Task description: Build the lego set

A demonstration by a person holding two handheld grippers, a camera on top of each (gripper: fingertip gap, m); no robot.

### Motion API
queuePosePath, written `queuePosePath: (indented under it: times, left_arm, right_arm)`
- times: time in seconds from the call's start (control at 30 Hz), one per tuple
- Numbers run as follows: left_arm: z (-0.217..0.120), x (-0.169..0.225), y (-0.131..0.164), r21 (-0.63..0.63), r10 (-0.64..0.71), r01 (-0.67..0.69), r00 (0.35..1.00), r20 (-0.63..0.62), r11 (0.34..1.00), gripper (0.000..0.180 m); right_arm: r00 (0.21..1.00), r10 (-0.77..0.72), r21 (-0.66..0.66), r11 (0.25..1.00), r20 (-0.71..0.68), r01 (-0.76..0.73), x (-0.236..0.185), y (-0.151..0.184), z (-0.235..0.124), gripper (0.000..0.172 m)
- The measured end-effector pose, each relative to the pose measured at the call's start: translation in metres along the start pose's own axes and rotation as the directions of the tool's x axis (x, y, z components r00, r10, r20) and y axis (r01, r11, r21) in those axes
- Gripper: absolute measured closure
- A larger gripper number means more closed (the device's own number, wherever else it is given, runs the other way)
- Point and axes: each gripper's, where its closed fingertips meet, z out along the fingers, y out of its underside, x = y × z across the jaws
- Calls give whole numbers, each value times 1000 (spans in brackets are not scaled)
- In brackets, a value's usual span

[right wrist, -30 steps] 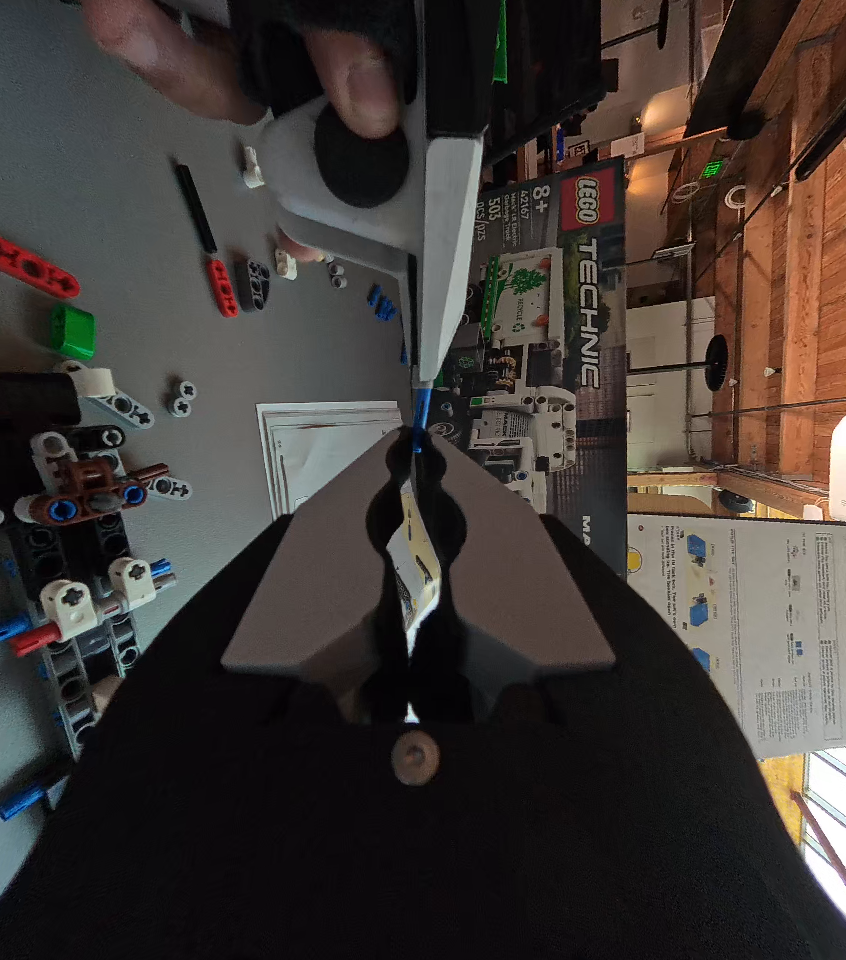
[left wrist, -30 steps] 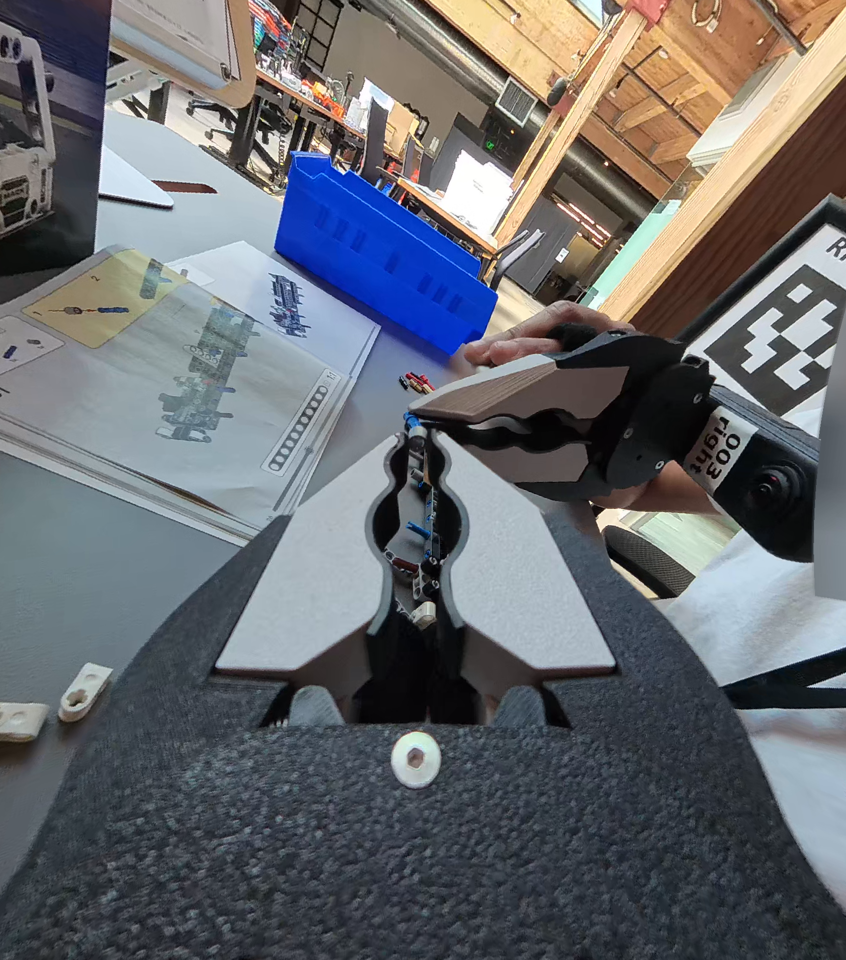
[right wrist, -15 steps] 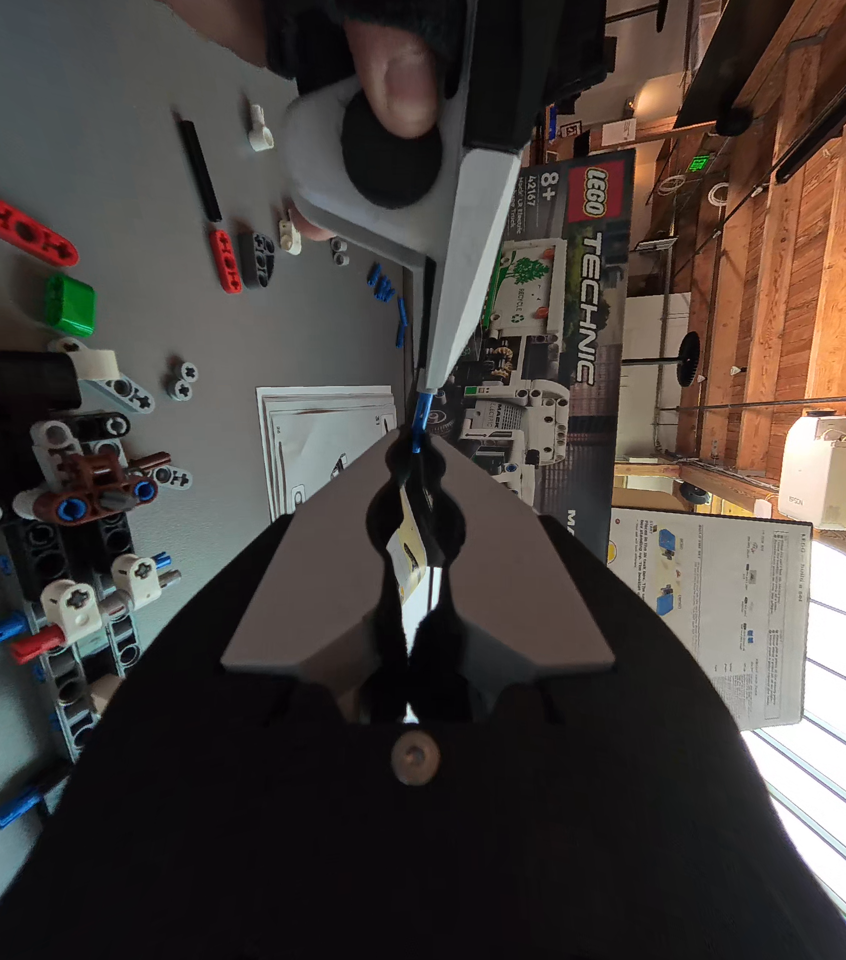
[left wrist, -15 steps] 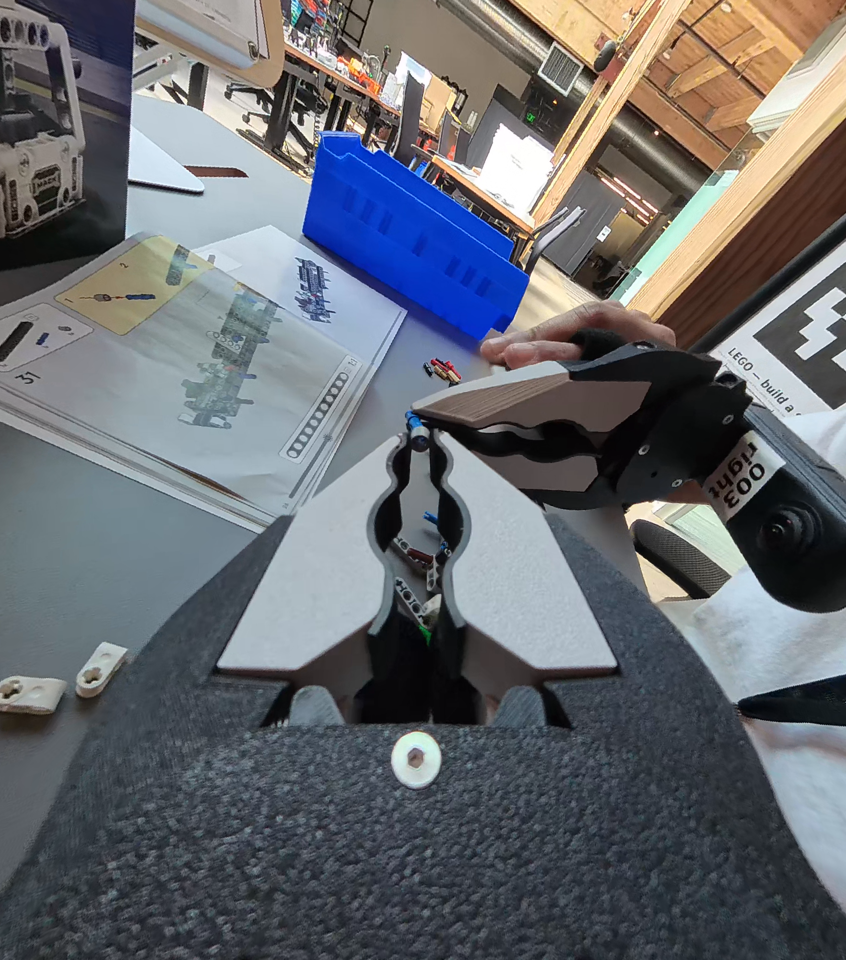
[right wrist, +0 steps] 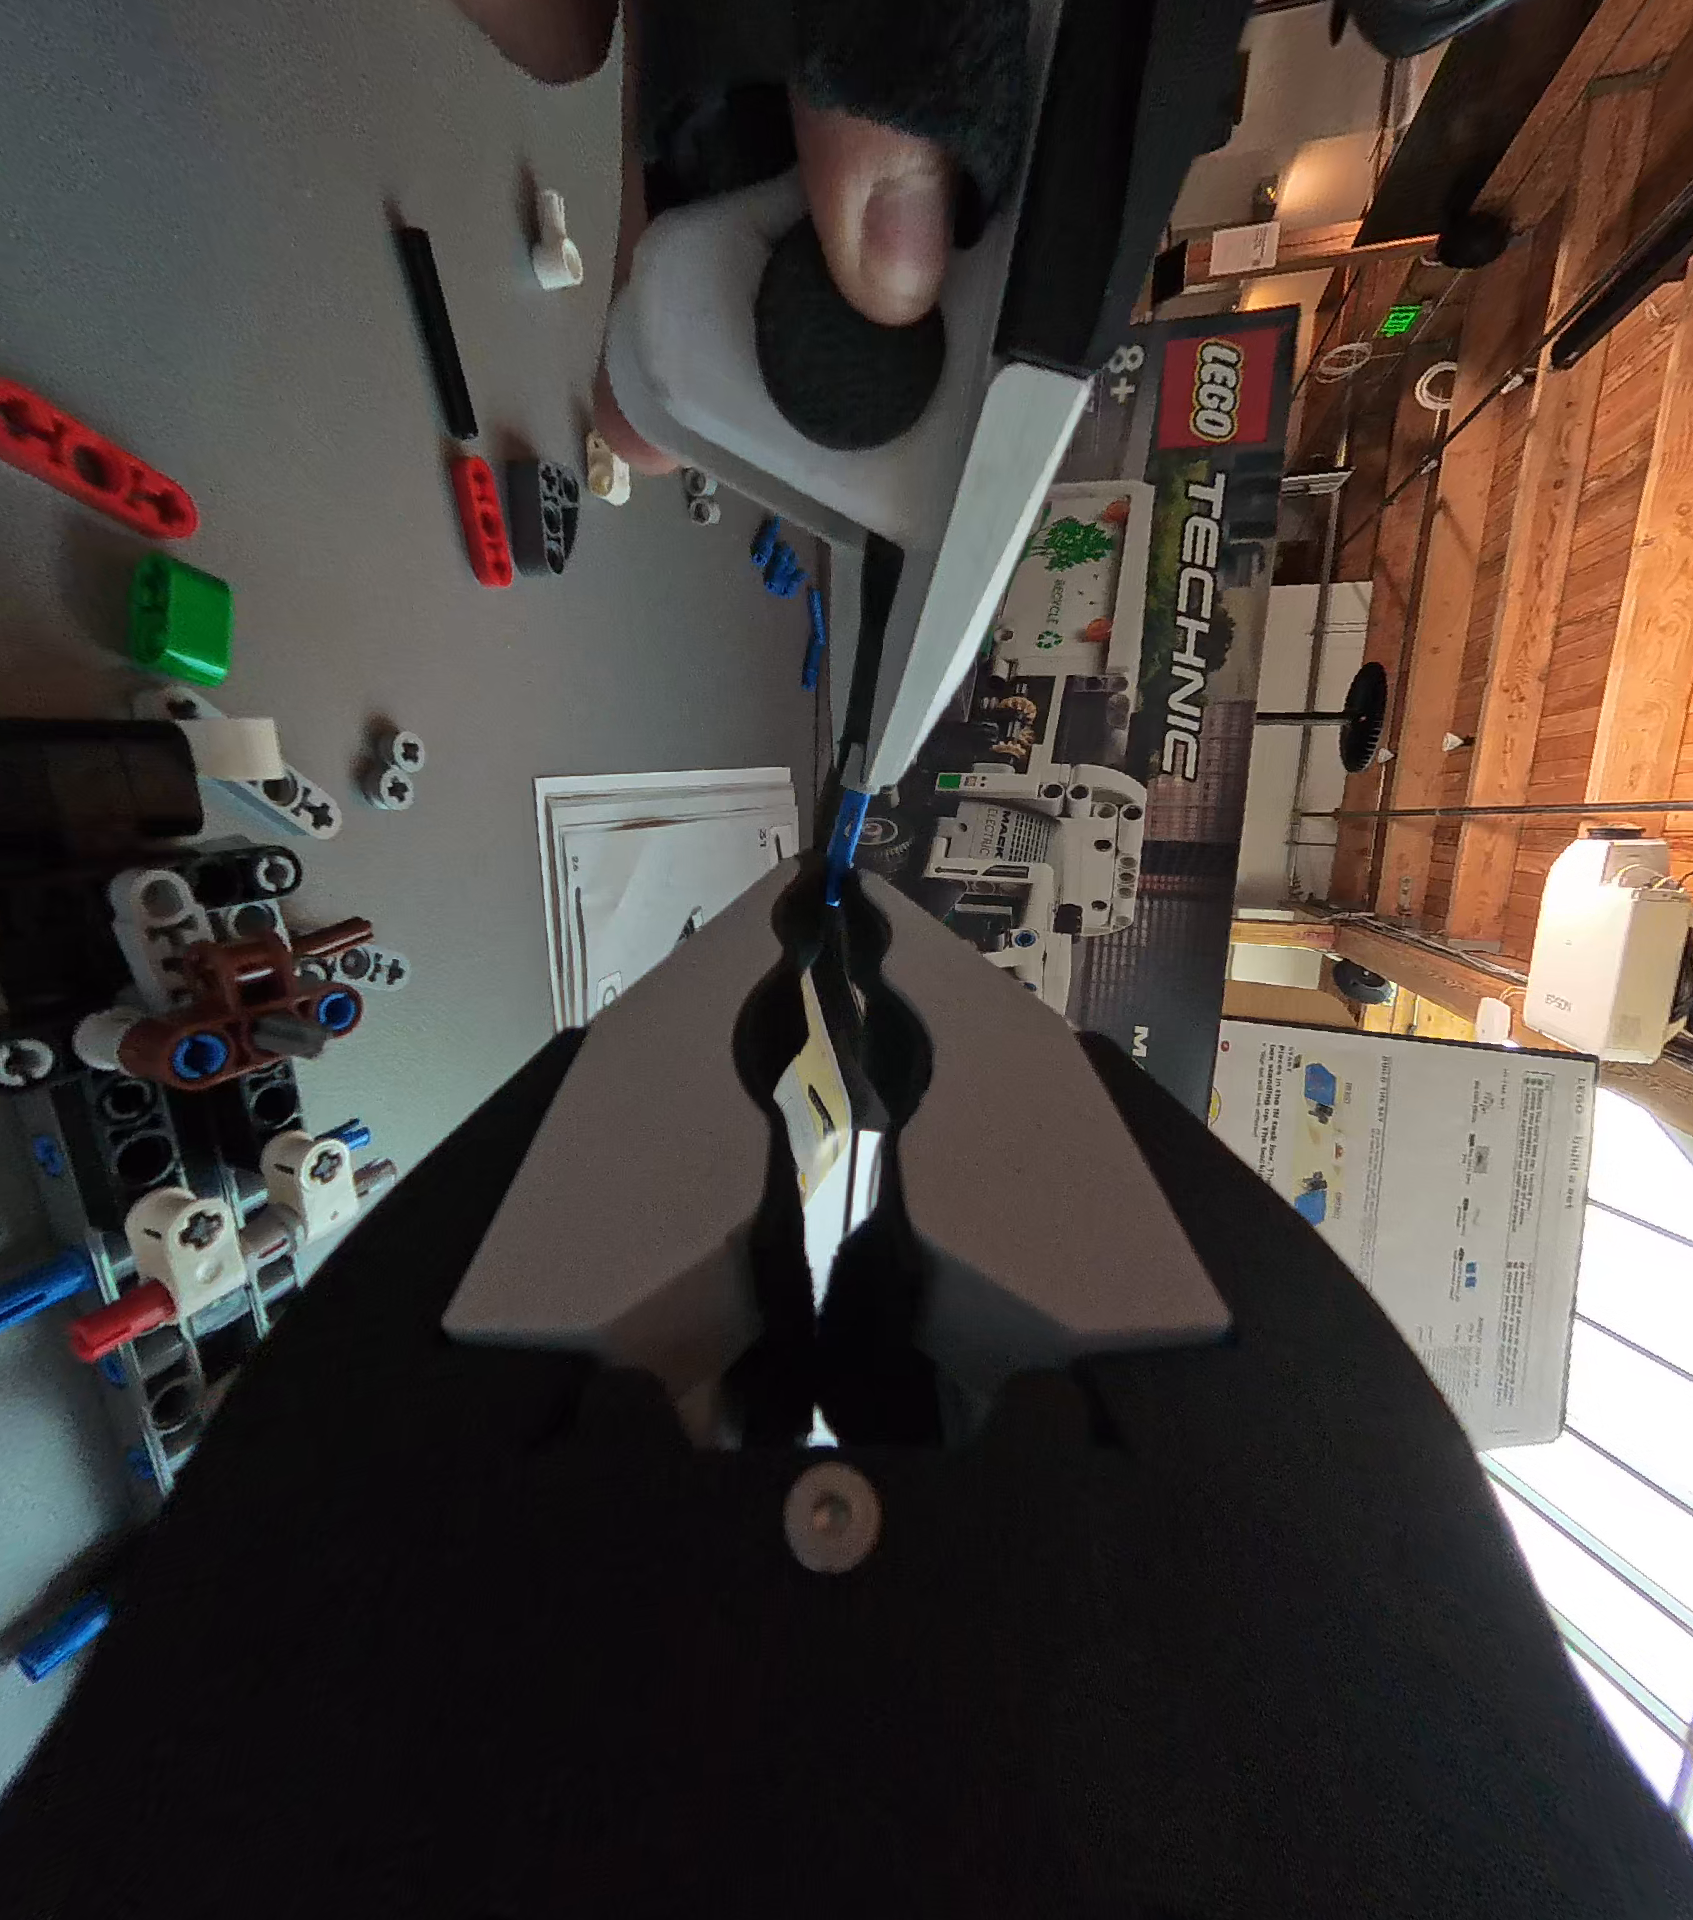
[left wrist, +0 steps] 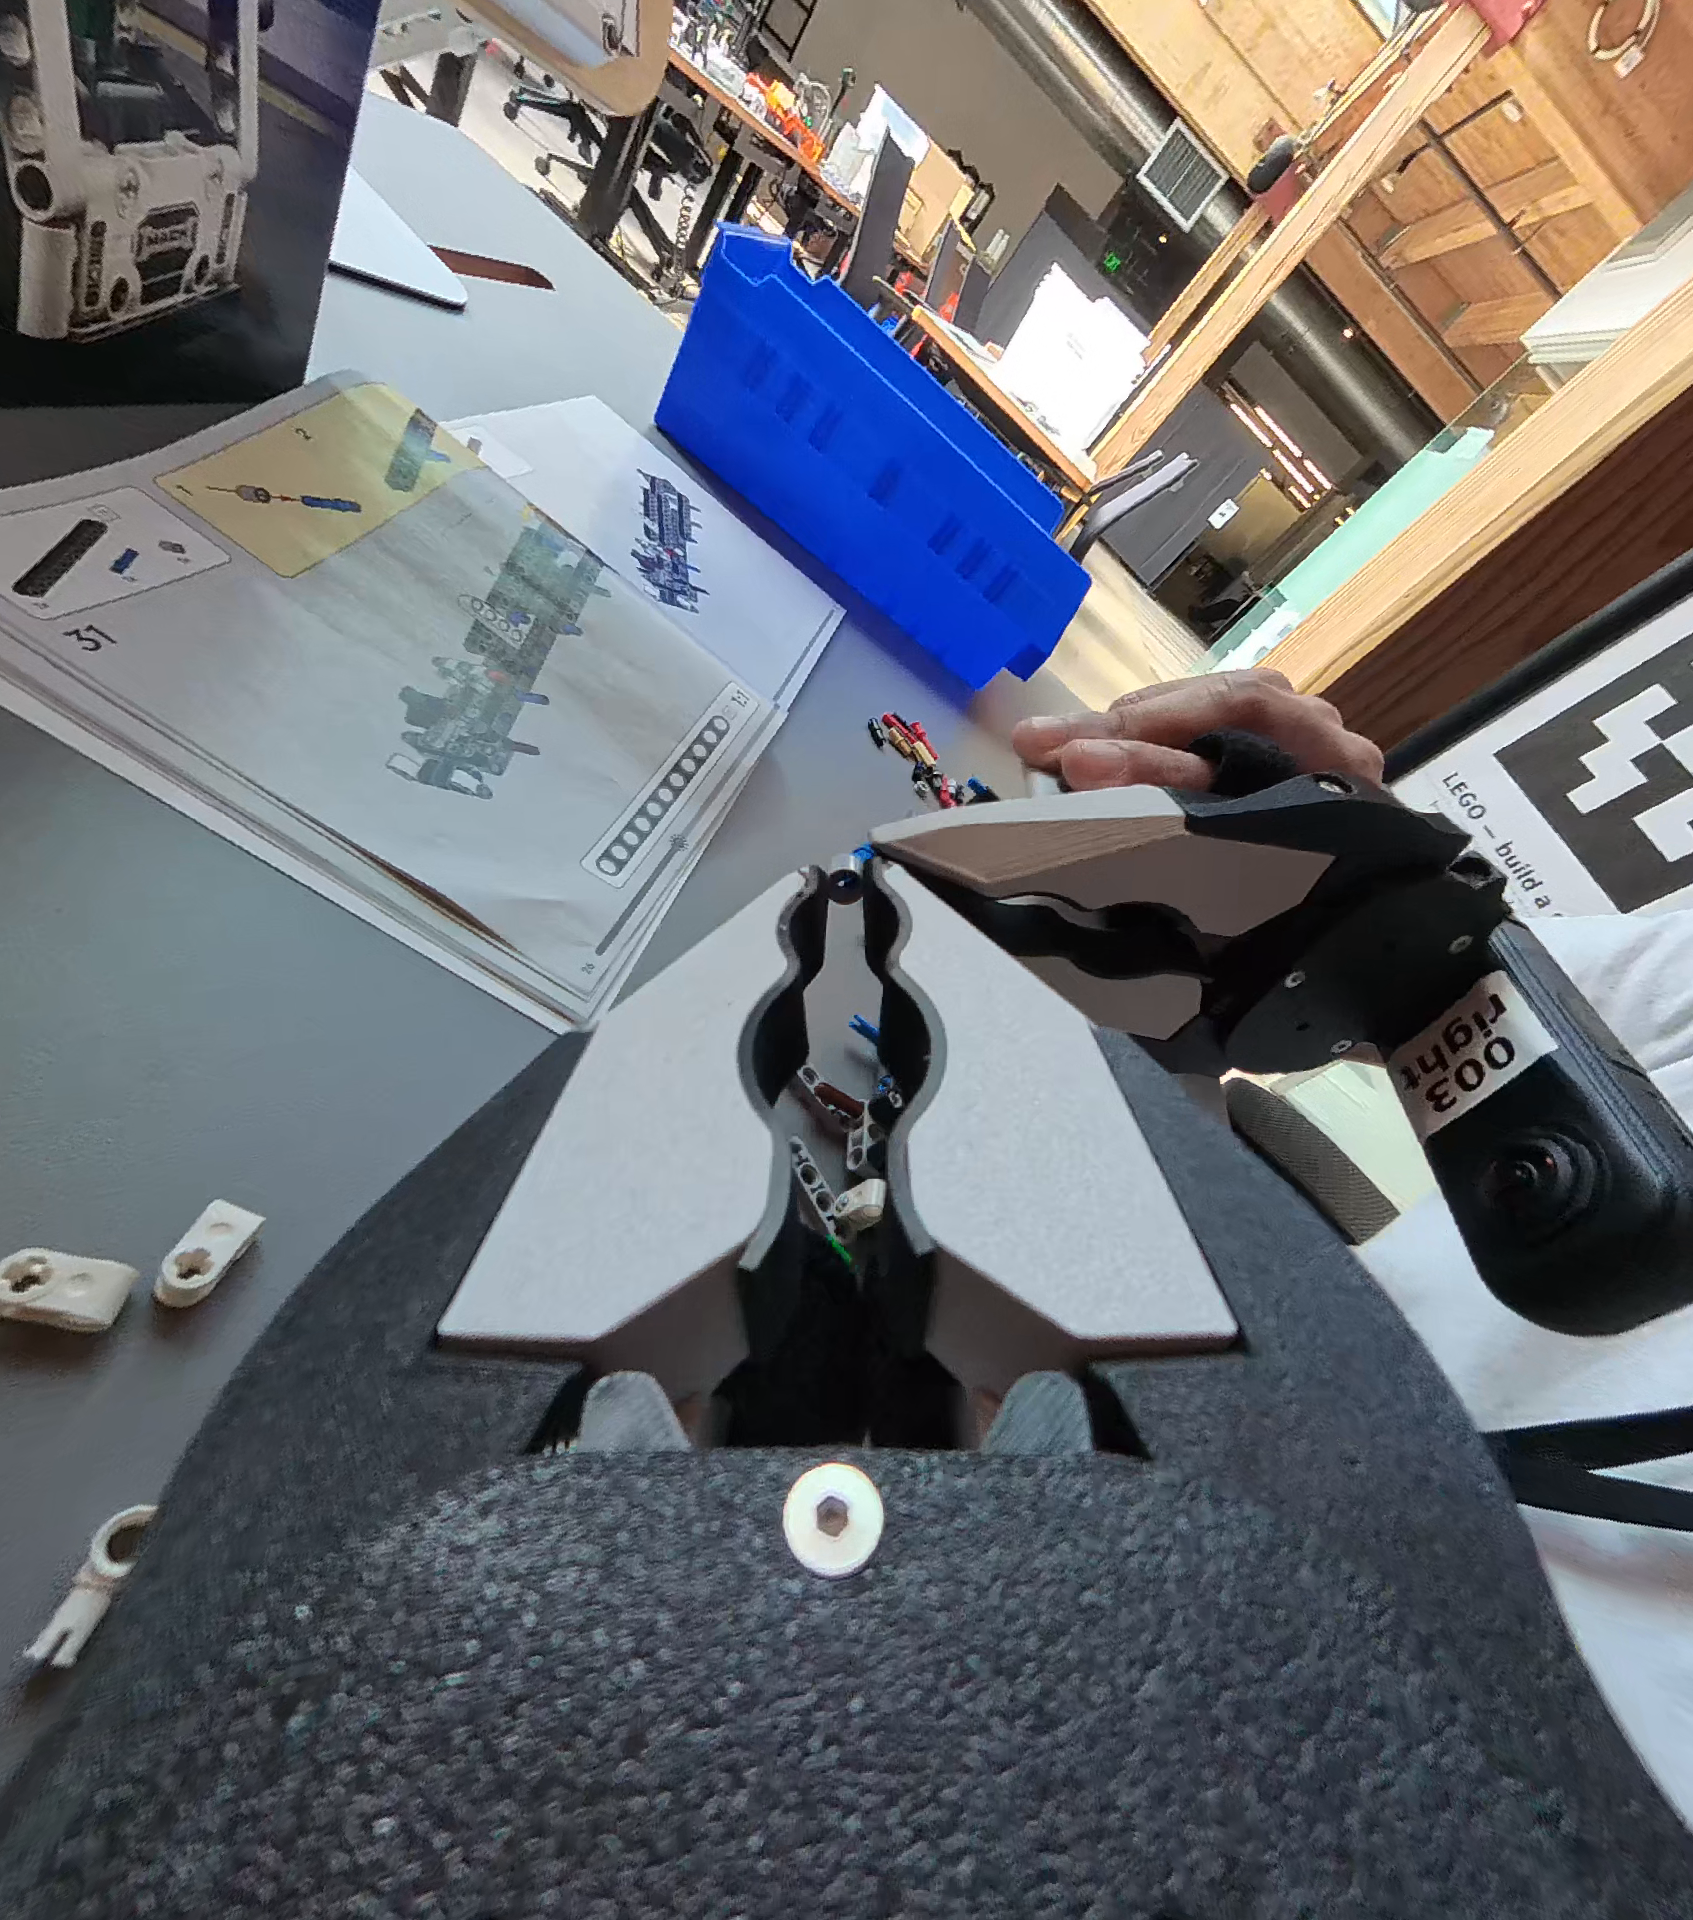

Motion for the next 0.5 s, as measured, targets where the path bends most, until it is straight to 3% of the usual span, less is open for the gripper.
queuePosePath:
  times: [0.3, 0.5]
  left_arm:
    - [-1, 8, 9, -92, -47, 36, 992, -117, 995, 176]
    - [0, 1, 13, -118, 19, -25, 999, -48, 993, 176]
  right_arm:
    - [998, 33, 82, 996, 45, -37, -4, -3, -3, 170]
    - [995, 47, 75, 996, 86, -53, -12, -1, 0, 170]
